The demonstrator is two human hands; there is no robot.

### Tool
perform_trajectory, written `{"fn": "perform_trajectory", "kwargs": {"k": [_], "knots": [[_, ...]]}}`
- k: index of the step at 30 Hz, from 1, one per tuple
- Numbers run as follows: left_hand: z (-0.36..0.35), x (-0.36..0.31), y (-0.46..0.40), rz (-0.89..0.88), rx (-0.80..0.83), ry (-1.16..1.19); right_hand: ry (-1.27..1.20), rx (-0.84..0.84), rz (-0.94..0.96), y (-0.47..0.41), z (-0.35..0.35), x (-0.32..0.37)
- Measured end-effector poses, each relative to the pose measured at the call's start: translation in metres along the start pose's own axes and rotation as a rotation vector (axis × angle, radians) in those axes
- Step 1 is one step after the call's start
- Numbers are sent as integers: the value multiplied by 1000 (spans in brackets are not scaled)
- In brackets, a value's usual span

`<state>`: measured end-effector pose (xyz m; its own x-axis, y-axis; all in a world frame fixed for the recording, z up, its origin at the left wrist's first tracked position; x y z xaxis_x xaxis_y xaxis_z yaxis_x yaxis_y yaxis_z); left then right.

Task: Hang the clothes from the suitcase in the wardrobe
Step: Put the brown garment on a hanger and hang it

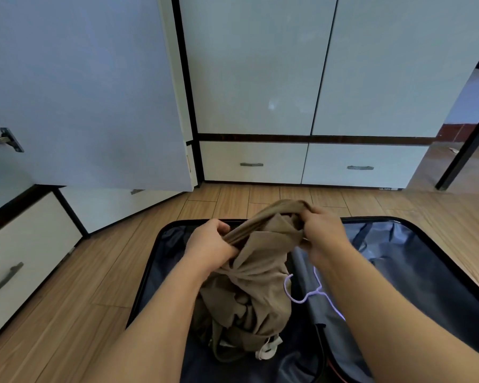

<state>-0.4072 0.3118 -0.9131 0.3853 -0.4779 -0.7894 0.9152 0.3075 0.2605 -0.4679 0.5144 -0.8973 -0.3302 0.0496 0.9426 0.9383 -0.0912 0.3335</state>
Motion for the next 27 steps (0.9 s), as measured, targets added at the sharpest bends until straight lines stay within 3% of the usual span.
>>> {"fn": "perform_trajectory", "kwargs": {"k": [1, 3, 5, 7, 8, 10, 13, 17, 20, 23, 25, 27], "knots": [[1, 5, -3, -13, -72, -183, -211, 66, -193, 0, -5, -8], [-4, 11, -4, 40, -115, -199, -362, 171, -408, 8, -15, -17], [-8, 17, -1, 235, -64, 187, -380, 227, -432, 16, -21, -18], [-16, 10, 6, 411, 87, 750, -211, 169, -218, 15, -13, -7], [-15, 3, 9, 441, 145, 972, 42, 79, 21, 12, -4, 4], [-10, -8, 12, 409, 218, 1176, 592, -53, 418, 11, 5, 17], [-11, -20, 18, 314, 313, 1173, 766, -93, 494, 12, 3, 5], [-14, -24, 12, 239, 277, 1204, 340, 12, 598, 29, -16, 20], [-11, -26, 5, 190, 240, 1197, 571, 276, 741, 41, -40, 26], [-8, -21, 1, 210, 195, 1182, 947, 469, 601, 32, -50, -3], [-5, -15, 0, 256, 152, 1165, 992, 471, 587, 28, -49, -11], [1, -7, -3, 269, 48, 1110, 846, 387, 543, 25, -43, -7]]}}
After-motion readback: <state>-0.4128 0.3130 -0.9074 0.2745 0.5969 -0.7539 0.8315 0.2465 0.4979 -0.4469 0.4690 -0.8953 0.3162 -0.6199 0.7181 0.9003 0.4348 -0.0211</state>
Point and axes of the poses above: each hand's wrist, its own y-axis away from the middle knuckle, its own z-axis out of the back of the hand, x = y × z, the point moved 6 cm from there along -y, towards the middle knuckle, and after that the axes turned 2 degrees about -z, right-handed, at the moved point
